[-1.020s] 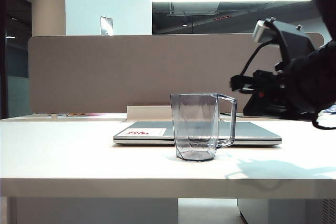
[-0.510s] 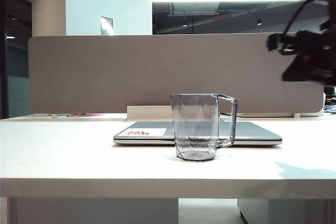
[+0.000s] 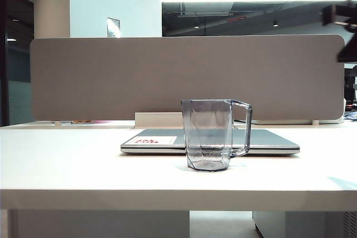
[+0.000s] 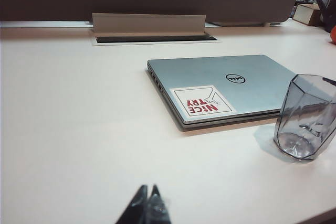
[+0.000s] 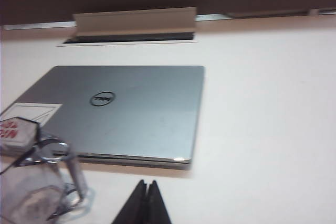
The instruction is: Pick up the water cup and place it on the side of the laptop close to you.
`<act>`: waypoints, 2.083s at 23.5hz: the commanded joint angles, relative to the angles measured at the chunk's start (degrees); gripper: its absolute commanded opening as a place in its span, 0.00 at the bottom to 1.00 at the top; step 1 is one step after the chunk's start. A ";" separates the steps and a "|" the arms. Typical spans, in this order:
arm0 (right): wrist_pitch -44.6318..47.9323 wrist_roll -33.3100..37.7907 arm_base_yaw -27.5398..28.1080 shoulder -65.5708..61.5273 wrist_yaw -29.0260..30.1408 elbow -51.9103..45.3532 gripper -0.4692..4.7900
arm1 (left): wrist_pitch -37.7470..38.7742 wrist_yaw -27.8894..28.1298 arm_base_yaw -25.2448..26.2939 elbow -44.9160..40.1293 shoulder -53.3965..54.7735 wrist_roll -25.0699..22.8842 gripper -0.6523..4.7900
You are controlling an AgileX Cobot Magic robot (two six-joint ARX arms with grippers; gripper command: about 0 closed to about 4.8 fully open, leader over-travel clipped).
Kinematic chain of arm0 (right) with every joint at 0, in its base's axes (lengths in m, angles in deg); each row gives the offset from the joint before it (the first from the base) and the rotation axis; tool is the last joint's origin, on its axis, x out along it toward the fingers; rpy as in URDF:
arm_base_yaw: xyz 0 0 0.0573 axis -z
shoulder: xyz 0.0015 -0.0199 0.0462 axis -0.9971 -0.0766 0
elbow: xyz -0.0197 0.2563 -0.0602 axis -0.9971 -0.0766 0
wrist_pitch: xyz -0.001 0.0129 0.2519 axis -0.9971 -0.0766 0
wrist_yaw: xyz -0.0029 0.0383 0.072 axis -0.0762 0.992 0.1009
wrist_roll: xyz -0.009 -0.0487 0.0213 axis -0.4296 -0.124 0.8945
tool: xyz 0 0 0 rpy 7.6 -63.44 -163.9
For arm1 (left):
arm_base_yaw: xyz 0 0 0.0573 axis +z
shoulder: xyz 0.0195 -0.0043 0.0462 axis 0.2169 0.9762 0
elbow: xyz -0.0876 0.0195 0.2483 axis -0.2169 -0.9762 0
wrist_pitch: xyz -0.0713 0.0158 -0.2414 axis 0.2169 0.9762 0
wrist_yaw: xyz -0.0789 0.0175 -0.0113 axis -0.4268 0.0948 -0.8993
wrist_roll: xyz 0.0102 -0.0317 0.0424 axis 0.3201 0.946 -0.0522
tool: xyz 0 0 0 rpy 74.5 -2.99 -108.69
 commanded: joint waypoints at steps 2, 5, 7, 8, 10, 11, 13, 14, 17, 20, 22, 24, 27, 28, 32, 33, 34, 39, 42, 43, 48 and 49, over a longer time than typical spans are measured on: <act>-2.89 -0.20 0.24 6.21 -2.91 -2.84 0.07 | -0.55 -0.04 0.00 0.09 0.04 0.11 0.11; -5.44 -0.22 0.24 9.53 -3.04 -4.35 0.07 | -0.55 -0.04 0.00 0.09 0.04 0.11 0.11; -8.09 -0.22 0.68 13.66 -2.80 -5.92 0.08 | -0.55 -0.04 0.00 0.09 0.04 0.09 0.11; -8.39 -0.24 2.10 16.87 -0.46 -7.32 0.08 | -0.55 -0.02 0.00 0.09 0.04 0.09 0.11; -8.37 -0.11 5.31 19.26 4.48 -8.46 0.08 | -0.55 -0.04 0.00 0.09 0.04 0.09 0.11; -8.39 0.07 7.17 19.78 6.84 -8.79 0.08 | -0.55 -0.04 0.00 0.09 0.04 0.09 0.11; -8.46 0.33 11.87 20.04 11.37 -9.05 0.08 | -0.55 -0.04 0.00 0.09 0.04 0.09 0.11; -8.55 0.37 14.10 20.04 13.38 -9.05 0.08 | -0.52 -0.04 0.00 0.09 0.04 0.09 0.11; -8.37 1.57 23.32 20.13 20.04 -9.07 0.08 | -0.55 -0.04 0.00 0.09 0.04 0.09 0.11; -8.39 1.57 26.10 20.31 22.51 -9.27 0.08 | -0.55 -0.02 0.00 0.09 0.04 0.09 0.11; -8.33 1.55 27.19 21.51 23.89 -9.62 0.08 | -0.55 -0.04 0.00 0.09 0.04 0.09 0.11; -10.93 1.33 29.00 25.73 24.90 -9.70 0.08 | -0.55 -0.04 0.00 0.09 0.04 0.09 0.11; -13.99 1.36 31.41 31.02 26.47 -9.70 0.08 | -0.55 -0.04 0.00 0.09 0.04 0.09 0.11; -15.13 1.36 31.91 32.46 27.28 -9.70 0.08 | -0.55 -0.04 0.00 0.09 0.04 0.09 0.11; -21.92 1.16 32.26 37.48 27.32 -9.70 0.07 | -0.55 -0.04 0.00 0.09 0.04 0.09 0.11; -22.71 0.92 32.20 38.18 27.17 -9.70 0.08 | -0.52 -0.04 0.00 0.09 0.04 0.09 0.11; -23.10 0.15 32.11 38.69 27.08 -9.70 0.08 | -0.55 -0.04 0.00 0.09 0.04 0.09 0.11; -23.37 -2.89 29.27 38.51 24.65 -9.70 0.07 | -0.55 -0.04 0.00 0.09 0.04 0.09 0.11; -23.39 -2.86 28.68 38.51 24.24 -9.70 0.07 | -0.55 -0.04 0.00 0.09 0.04 0.09 0.11; -23.41 -2.86 28.68 38.51 24.22 -9.70 0.07 | -0.52 -0.04 0.00 0.09 0.04 0.09 0.11; -25.62 -2.71 28.68 38.51 24.72 -9.70 0.08 | -0.55 -0.04 0.00 0.09 0.04 0.09 0.11; -26.45 -2.60 28.68 38.51 25.00 -9.70 0.08 | -0.52 -0.04 0.00 0.09 0.04 0.09 0.11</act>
